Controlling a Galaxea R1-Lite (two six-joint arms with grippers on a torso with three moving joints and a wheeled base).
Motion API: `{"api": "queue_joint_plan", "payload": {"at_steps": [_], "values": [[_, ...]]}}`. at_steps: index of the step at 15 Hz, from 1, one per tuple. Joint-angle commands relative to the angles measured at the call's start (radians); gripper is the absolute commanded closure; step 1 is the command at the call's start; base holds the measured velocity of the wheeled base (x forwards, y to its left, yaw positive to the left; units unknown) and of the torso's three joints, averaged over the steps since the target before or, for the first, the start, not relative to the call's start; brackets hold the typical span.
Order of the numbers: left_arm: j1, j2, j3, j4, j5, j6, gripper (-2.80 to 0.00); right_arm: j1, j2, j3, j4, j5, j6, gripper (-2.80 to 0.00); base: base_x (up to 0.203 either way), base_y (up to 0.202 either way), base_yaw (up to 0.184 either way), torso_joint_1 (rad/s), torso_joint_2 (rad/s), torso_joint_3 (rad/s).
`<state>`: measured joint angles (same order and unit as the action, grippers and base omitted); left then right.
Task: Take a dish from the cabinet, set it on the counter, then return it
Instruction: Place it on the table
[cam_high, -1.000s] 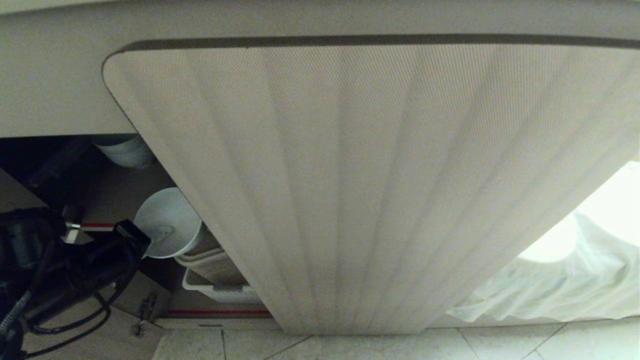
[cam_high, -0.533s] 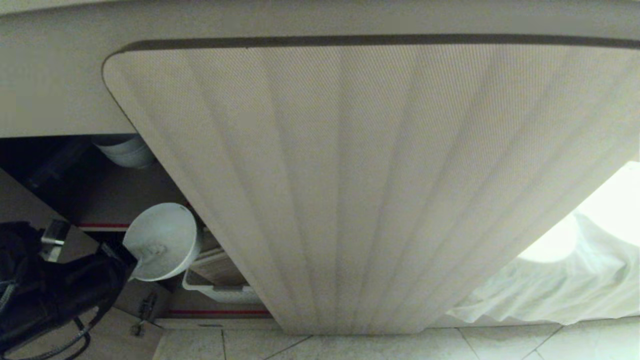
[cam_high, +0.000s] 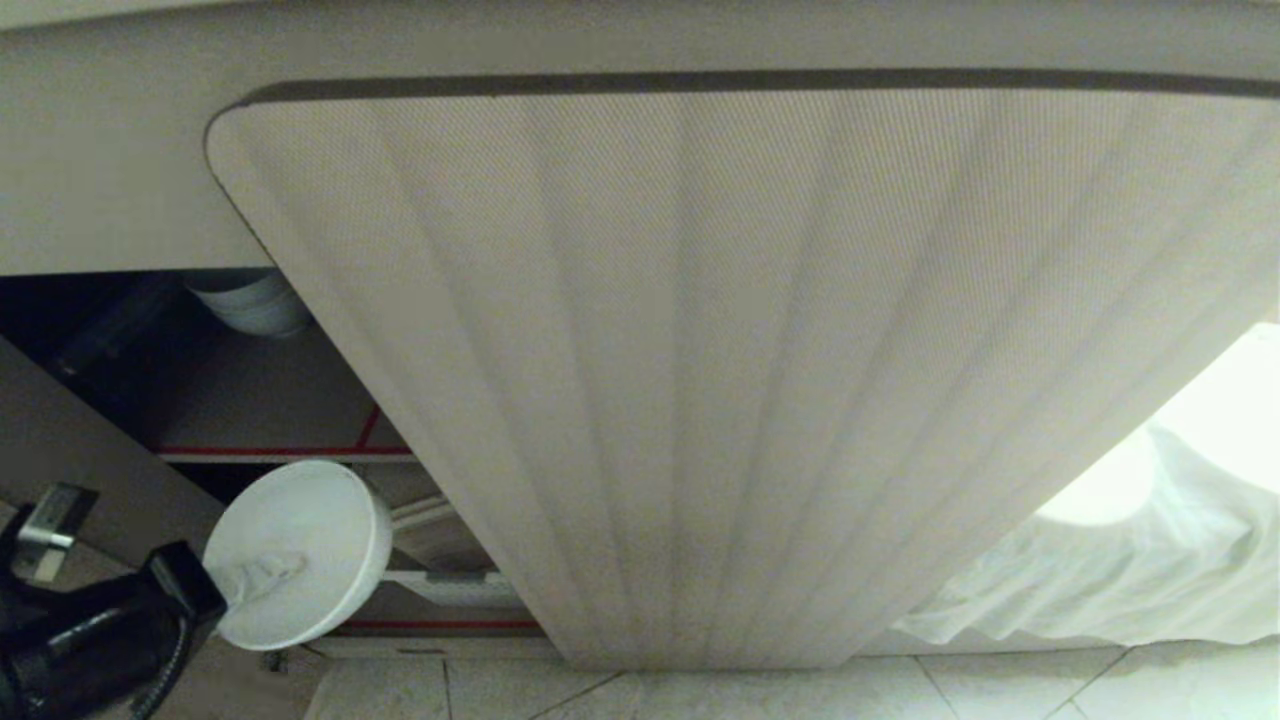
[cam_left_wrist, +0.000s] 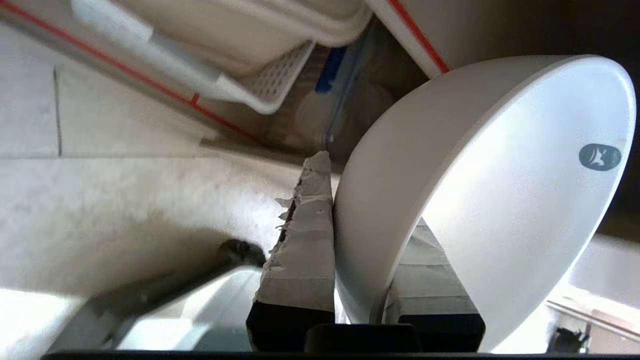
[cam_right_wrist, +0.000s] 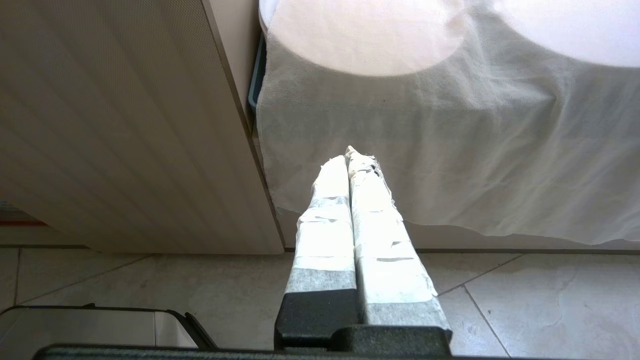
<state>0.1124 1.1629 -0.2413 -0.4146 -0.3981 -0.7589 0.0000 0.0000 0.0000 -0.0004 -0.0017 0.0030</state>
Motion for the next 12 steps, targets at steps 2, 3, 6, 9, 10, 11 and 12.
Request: {"api": "queue_joint_plan", "payload": {"at_steps": [2,3,6,9,10,11,12], "values": [[-0.025,-0.189,-0.005,0.134,-0.011,-0.001,0.00,0.001,0.000,0.000,0.000,0.000,0.000,0.00,0.000,0.000,0.000,0.000,0.00,0.000],[-0.044,-0.232,-0.007,0.175,-0.012,-0.001,0.00,0.000,0.000,0.000,0.000,0.000,0.000,0.00,0.000,0.000,0.000,0.000,0.00,0.000],[-0.111,-0.365,-0.027,0.345,-0.012,0.001,0.00,0.000,0.000,0.000,-0.001,0.000,0.000,0.00,0.000,0.000,0.000,0.000,0.00,0.000],[-0.176,-0.462,-0.061,0.498,-0.006,0.003,0.00,0.000,0.000,0.000,0.000,0.000,0.000,0.00,0.000,0.000,0.000,0.000,0.00,0.000],[-0.191,-0.479,-0.071,0.533,-0.005,0.009,0.00,0.001,0.000,0.000,0.000,0.000,0.000,0.00,0.000,0.000,0.000,0.000,0.00,0.000],[-0.200,-0.491,-0.075,0.570,-0.004,0.046,0.00,0.000,0.000,0.000,-0.001,0.000,0.000,0.00,0.000,0.000,0.000,0.000,0.00,0.000],[-0.203,-0.503,-0.077,0.606,-0.004,0.095,0.00,0.000,0.000,0.000,-0.001,0.000,0.000,0.00,0.000,0.000,0.000,0.000,0.00,0.000]]}}
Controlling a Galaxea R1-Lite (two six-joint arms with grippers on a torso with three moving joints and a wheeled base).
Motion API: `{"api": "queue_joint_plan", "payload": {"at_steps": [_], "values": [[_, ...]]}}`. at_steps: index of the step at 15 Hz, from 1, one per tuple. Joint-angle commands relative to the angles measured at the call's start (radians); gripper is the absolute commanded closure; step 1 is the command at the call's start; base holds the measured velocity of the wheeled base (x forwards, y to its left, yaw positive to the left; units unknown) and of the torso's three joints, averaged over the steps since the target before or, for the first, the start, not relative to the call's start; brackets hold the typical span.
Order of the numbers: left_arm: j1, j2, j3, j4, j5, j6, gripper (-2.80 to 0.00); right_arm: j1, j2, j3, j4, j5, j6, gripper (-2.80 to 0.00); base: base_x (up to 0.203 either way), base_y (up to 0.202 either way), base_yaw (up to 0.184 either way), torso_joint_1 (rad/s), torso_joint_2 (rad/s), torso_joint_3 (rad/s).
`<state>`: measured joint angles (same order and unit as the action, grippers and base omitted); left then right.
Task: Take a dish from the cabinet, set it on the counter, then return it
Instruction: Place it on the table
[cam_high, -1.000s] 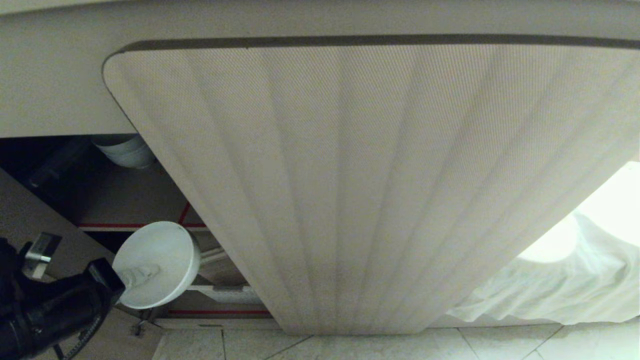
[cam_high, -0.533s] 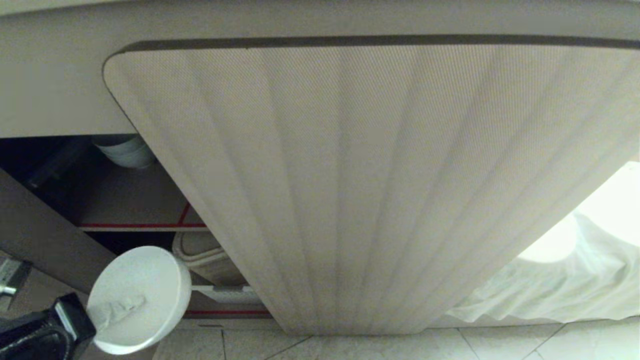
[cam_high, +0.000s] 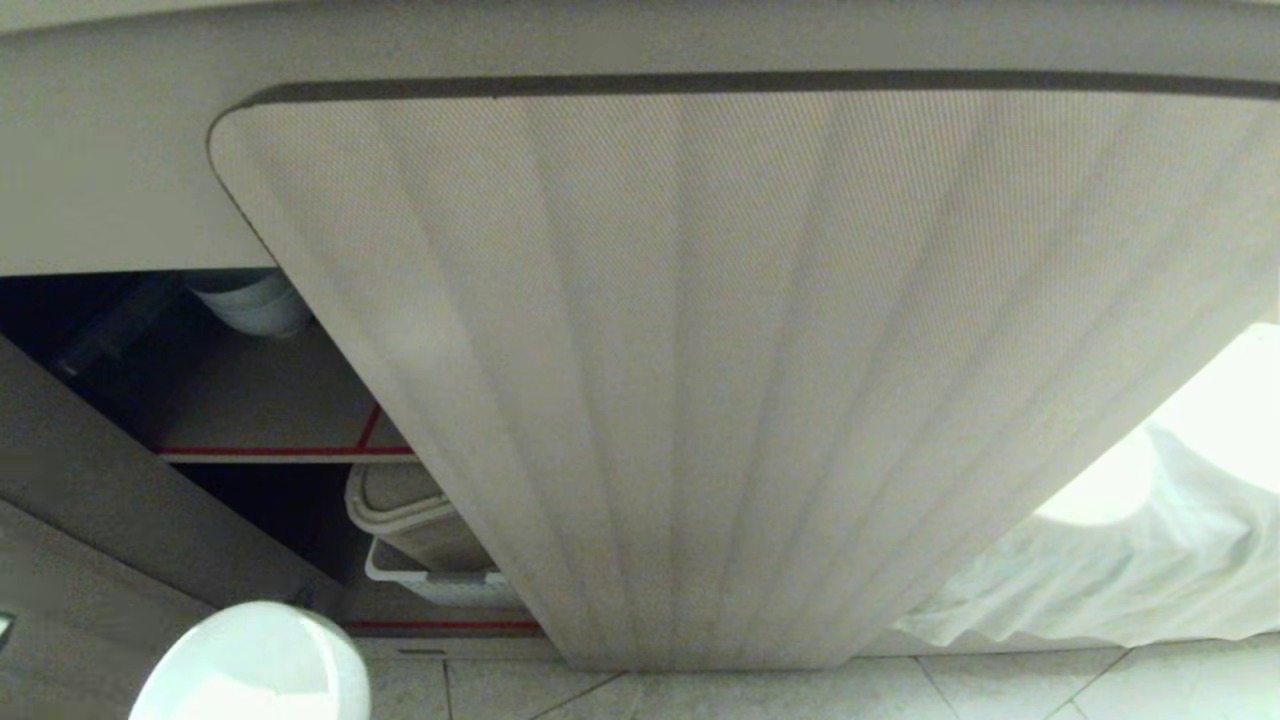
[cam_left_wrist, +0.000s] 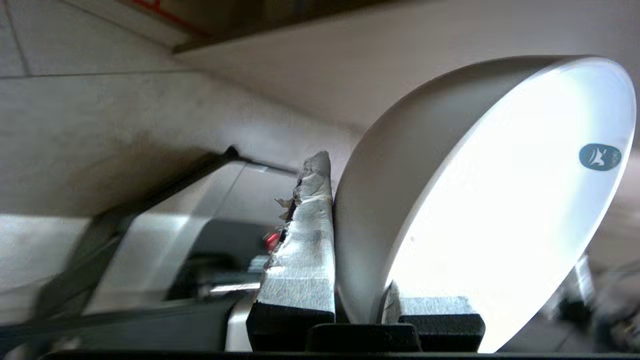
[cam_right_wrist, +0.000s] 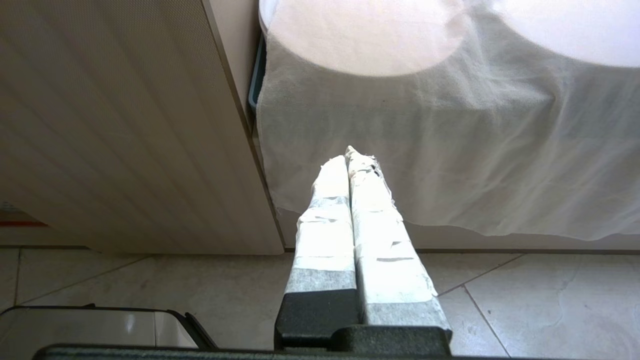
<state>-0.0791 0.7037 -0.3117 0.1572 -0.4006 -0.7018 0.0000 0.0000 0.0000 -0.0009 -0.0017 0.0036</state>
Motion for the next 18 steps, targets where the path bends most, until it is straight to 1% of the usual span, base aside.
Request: {"api": "queue_joint_plan", "payload": {"at_steps": [1,3,5,8,11,13,15,16,18], "values": [[-0.013,-0.048,-0.011,0.056,-0.001,0.071,0.00,0.000,0.000,0.000,0.001,0.000,-0.001,0.00,0.000,0.000,0.000,0.000,0.00,0.000],[-0.014,-0.041,-0.027,0.078,-0.001,0.078,0.00,0.000,0.000,0.000,0.000,0.000,-0.001,0.00,0.000,0.000,0.000,0.000,0.00,0.000],[-0.033,-0.039,-0.037,0.096,0.000,0.094,0.00,0.001,0.000,0.000,0.001,0.000,-0.001,0.00,0.000,0.000,0.000,0.000,0.00,0.000],[-0.037,-0.026,-0.044,0.148,0.002,0.194,0.00,0.001,0.000,0.000,0.000,0.000,-0.001,0.00,0.000,0.000,0.000,0.000,0.00,0.000],[-0.038,0.002,-0.083,0.216,0.005,0.276,0.00,0.000,0.000,0.000,0.001,0.000,-0.001,0.00,0.000,0.000,0.000,0.000,0.00,0.000],[-0.038,0.021,-0.087,0.236,0.029,0.330,0.00,0.000,0.000,0.000,0.001,0.000,-0.001,0.00,0.000,0.000,0.000,0.000,0.00,0.000],[-0.039,0.040,-0.103,0.249,0.035,0.343,0.00,0.002,0.000,0.000,0.000,0.000,-0.001,0.00,0.000,0.000,0.000,0.000,0.00,0.000],[-0.041,0.045,-0.120,0.279,0.036,0.349,0.00,0.001,0.000,0.000,0.000,0.000,-0.001,0.00,0.000,0.000,0.000,0.000,0.00,0.000],[-0.055,0.044,-0.144,0.341,0.036,0.385,0.00,0.001,0.000,0.000,0.000,0.000,-0.001,0.00,0.000,0.000,0.000,0.000,0.00,0.000]]}}
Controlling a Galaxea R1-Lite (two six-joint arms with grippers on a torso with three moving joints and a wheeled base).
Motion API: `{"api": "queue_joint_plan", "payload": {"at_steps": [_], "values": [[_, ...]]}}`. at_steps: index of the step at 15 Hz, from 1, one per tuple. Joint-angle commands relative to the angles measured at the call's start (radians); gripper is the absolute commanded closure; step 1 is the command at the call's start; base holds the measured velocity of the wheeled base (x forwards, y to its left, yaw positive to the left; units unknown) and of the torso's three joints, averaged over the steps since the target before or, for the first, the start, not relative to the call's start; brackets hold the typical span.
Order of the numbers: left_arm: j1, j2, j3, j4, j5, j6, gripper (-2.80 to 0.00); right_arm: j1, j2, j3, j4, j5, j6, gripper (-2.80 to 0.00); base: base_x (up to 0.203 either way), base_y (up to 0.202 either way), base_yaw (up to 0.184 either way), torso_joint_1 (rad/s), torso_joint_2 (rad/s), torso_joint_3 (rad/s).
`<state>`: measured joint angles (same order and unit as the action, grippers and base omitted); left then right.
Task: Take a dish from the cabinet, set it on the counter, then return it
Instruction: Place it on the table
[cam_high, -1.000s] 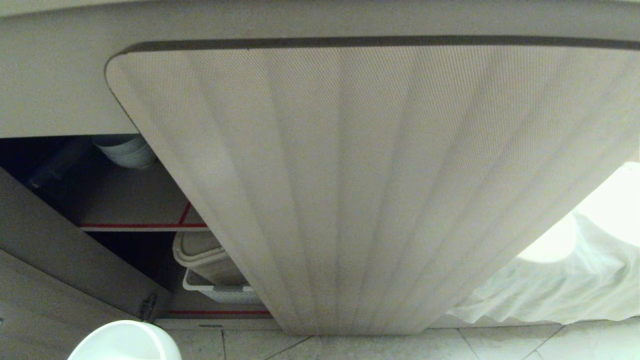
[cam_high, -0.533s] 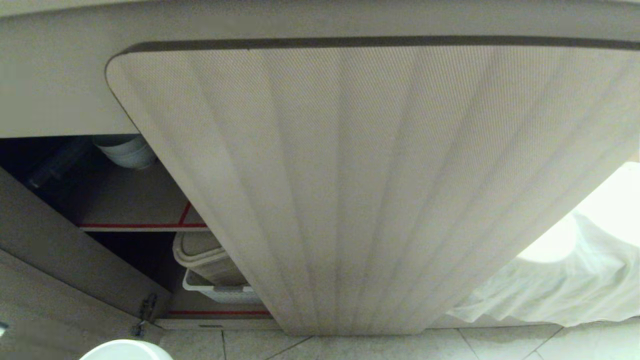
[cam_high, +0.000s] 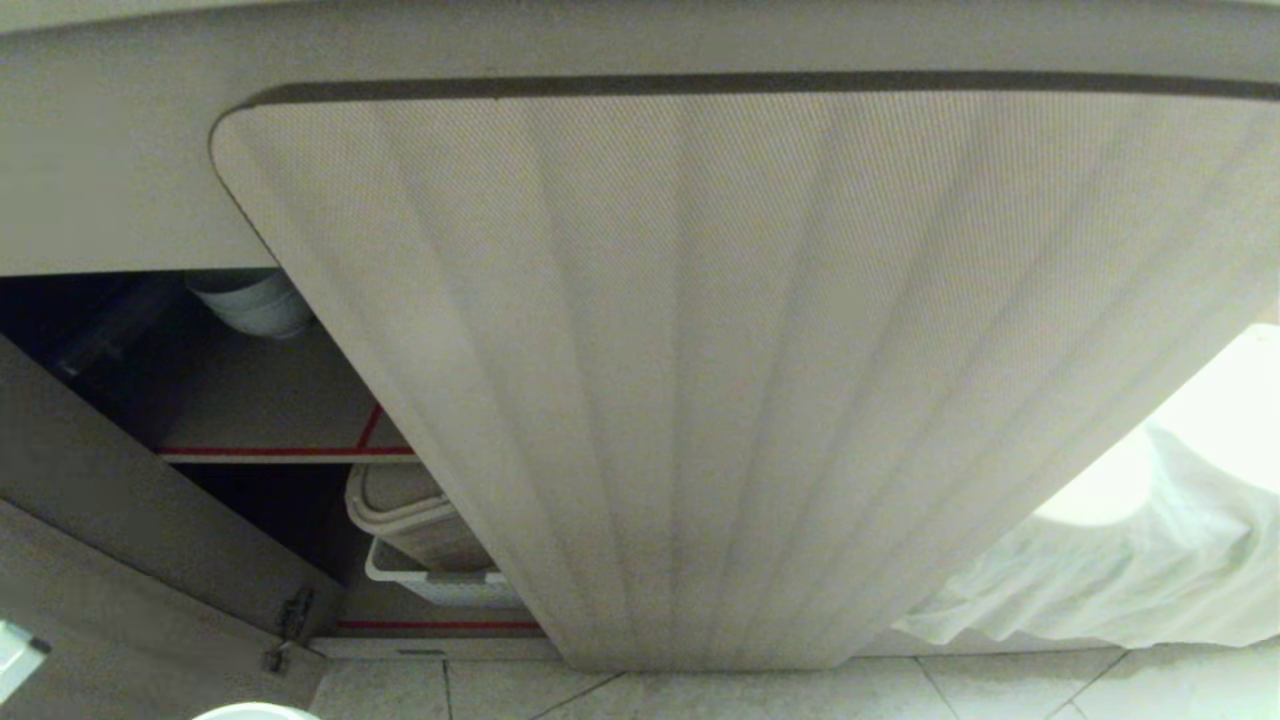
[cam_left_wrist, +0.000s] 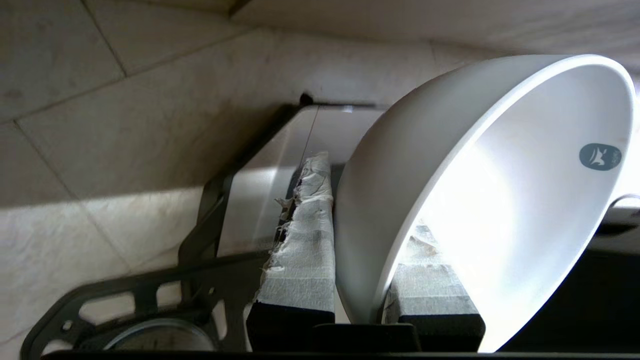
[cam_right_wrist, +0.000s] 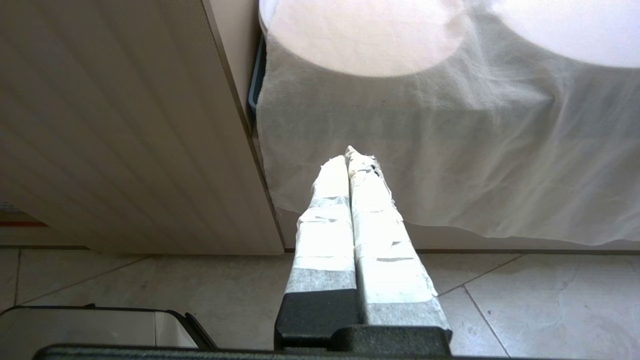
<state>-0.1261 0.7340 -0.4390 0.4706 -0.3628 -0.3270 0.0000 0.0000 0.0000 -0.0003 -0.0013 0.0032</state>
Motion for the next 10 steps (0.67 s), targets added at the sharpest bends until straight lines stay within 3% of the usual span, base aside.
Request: {"api": "queue_joint_plan", "payload": {"at_steps": [1,10], "values": [[-0.016,0.009,-0.020,0.053,-0.001,0.026,0.00,0.000,0.000,0.000,-0.001,0.000,0.000,0.00,0.000,0.000,0.000,0.000,0.00,0.000],[-0.052,-0.127,-0.053,0.282,0.001,0.062,0.00,0.002,0.000,0.000,0.000,0.000,0.000,0.00,0.000,0.000,0.000,0.000,0.00,0.000]]}}
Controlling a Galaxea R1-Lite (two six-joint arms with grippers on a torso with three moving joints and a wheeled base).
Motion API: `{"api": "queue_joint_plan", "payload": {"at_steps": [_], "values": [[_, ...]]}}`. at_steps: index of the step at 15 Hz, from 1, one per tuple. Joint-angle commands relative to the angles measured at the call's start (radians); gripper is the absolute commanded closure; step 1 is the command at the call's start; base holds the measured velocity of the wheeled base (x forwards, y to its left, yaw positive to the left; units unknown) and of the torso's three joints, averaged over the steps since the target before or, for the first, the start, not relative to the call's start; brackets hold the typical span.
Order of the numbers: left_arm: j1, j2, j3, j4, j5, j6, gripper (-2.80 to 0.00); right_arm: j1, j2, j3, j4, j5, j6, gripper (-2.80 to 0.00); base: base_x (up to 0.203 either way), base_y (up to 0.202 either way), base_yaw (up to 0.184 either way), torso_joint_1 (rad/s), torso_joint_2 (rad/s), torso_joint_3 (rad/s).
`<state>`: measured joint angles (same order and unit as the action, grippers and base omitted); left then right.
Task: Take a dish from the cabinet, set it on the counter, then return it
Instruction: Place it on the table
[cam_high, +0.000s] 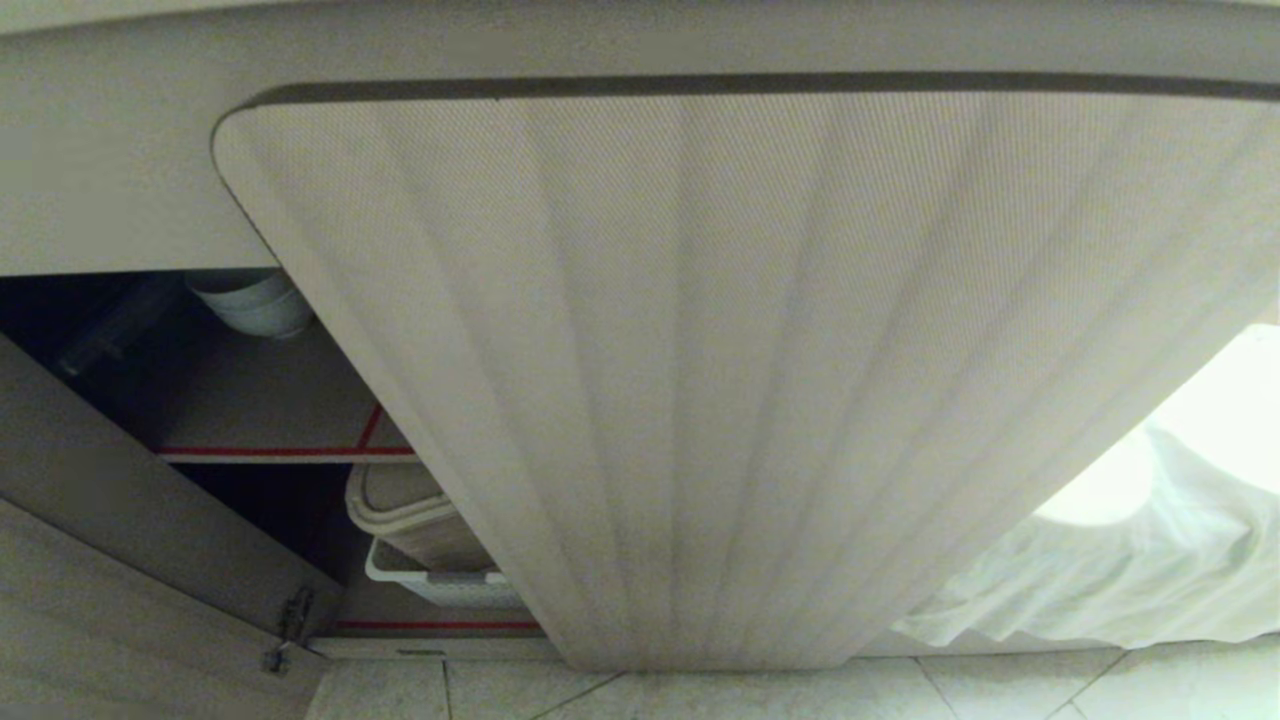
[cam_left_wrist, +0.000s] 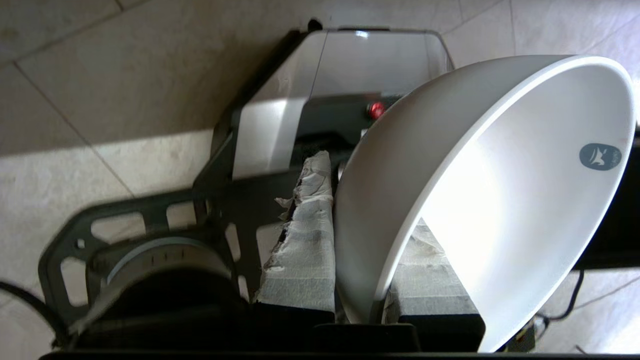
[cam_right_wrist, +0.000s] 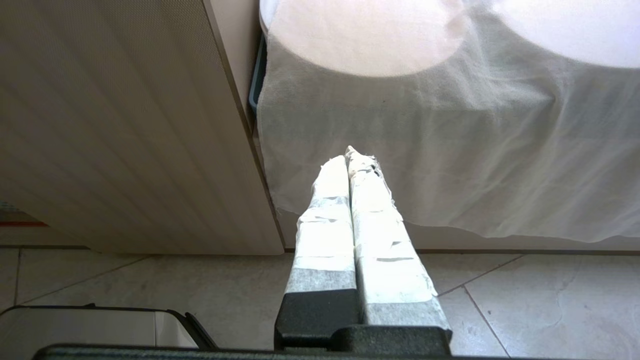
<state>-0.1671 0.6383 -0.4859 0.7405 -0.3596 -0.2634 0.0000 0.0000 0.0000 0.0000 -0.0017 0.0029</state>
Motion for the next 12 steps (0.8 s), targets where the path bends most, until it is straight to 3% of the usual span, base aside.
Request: {"api": "queue_joint_plan", "payload": {"at_steps": [1,12], "values": [[-0.021,-0.042,-0.006,0.013,-0.002,-0.002,0.00,0.000,0.000,0.000,0.000,0.000,0.000,0.00,0.000,0.000,0.000,0.000,0.00,0.000],[-0.079,-0.094,-0.006,0.091,-0.002,0.000,0.00,0.001,0.000,0.000,0.000,0.000,0.000,0.00,0.000,0.000,0.000,0.000,0.00,0.000]]}}
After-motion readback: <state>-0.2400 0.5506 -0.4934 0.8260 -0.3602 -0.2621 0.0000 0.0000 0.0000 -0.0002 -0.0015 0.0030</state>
